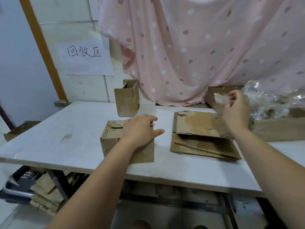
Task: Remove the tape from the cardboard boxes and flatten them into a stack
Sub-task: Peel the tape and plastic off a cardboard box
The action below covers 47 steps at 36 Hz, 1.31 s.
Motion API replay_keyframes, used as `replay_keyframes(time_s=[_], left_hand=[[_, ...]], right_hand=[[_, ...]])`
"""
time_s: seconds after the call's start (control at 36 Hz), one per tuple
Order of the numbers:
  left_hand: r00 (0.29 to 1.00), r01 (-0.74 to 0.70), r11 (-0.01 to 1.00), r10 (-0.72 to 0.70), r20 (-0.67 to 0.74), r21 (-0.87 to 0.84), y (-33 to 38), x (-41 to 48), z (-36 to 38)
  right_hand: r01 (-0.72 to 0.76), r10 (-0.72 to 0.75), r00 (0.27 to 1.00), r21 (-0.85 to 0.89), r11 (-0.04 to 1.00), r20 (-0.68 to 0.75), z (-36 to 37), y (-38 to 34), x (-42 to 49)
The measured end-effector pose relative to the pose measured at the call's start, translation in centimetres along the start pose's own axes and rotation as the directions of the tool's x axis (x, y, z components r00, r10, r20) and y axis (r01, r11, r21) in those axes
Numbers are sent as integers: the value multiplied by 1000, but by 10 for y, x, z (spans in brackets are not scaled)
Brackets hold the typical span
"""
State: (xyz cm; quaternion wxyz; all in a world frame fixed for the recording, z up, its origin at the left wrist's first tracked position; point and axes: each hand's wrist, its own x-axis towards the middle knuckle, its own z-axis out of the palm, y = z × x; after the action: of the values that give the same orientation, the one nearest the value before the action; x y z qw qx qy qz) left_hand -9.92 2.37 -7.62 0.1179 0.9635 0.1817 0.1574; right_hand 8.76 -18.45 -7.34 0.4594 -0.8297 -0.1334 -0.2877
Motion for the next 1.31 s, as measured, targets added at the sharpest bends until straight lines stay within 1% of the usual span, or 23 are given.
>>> replay_keyframes(time_s=[0.08, 0.19, 0.25, 0.33, 0.39, 0.44, 0.47, 0.5, 0.56, 0.58, 0.61, 0.67, 0.72, 0.78, 0.86, 0.89, 0.94, 1.0, 1.03, 1.08, 1.14, 1.22, 1.31], left_hand=[[1000, 8, 999, -7, -16, 40, 1, 9, 6], [1000, 17, 997, -15, -26, 79, 0, 16, 12], [1000, 18, 996, -16, -25, 85, -1, 16, 14], [1000, 20, 996, -18, -23, 90, -1, 15, 15], [1000, 15, 995, -13, -24, 104, 0, 15, 14], [1000, 14, 994, -12, -26, 110, 1, 16, 14], [1000, 16, 994, -13, -26, 111, 1, 16, 14], [1000, 17, 994, -14, -26, 110, 2, 16, 15], [1000, 19, 994, -17, -26, 108, 2, 16, 15], [999, 21, 994, -18, -26, 107, 2, 16, 15], [999, 22, 994, -19, -25, 108, 2, 15, 14], [1000, 22, 995, -20, -22, 102, 3, 15, 14], [1000, 25, 997, -24, -11, 76, 3, 15, 12], [999, 37, 999, -37, 5, 18, 2, 15, 9], [996, 82, 985, -77, 37, -150, 0, 15, 4], [995, 97, 973, -90, 45, -211, -2, 15, 3], [993, 117, 948, -106, 53, -295, -5, 15, 3], [993, 117, 942, -104, 58, -315, -6, 13, 3], [993, 115, 943, -102, 60, -311, -6, 13, 3], [994, 111, 944, -98, 58, -309, -6, 13, 2], [993, 115, 931, -103, 51, -347, -7, 14, 2], [992, 127, 900, -125, 32, -416, -7, 14, 3], [991, 123, 879, -129, 17, -460, -8, 13, 2]], right_hand=[[-44, 44, 999, -113, 993, -6, -11, 27, 7], [-85, 86, 996, -192, 978, -5, -15, 50, 15], [-104, 109, 994, -191, 976, 20, -13, 61, 21], [-224, 231, 971, -115, 968, 56, -10, 76, 26], [-250, 269, 959, -181, 951, 90, -7, 83, 26], [-206, 249, 958, -265, 942, 140, -4, 85, 23], [-157, 223, 962, -351, 923, 157, -3, 85, 22], [-81, 178, 972, -484, 871, 156, -3, 88, 21], [66, 63, 986, -714, 697, 153, -6, 88, 21], [108, 35, 985, -762, 638, 169, -10, 87, 22], [134, 37, 980, -776, 616, 198, -11, 89, 26], [141, 112, 960, -788, 599, 257, -14, 90, 33], [91, 192, 945, -778, 622, 265, -16, 85, 40], [-10, 236, 951, -741, 672, 201, -20, 81, 44], [-128, 257, 958, -610, 782, 128, -24, 75, 43], [-146, 253, 960, -554, 820, 122, -25, 74, 43], [-142, 240, 961, -499, 855, 138, -26, 69, 42], [-123, 212, 967, -464, 877, 144, -25, 65, 39], [-103, 176, 975, -426, 899, 136, -24, 61, 37], [0, 51, 989, -347, 938, 138, -20, 49, 32], [131, -75, 978, -293, 947, 196, -14, 31, 28], [278, -215, 929, -187, 942, 300, -3, -5, 18], [405, -347, 851, -74, 911, 395, 8, -44, -3]])
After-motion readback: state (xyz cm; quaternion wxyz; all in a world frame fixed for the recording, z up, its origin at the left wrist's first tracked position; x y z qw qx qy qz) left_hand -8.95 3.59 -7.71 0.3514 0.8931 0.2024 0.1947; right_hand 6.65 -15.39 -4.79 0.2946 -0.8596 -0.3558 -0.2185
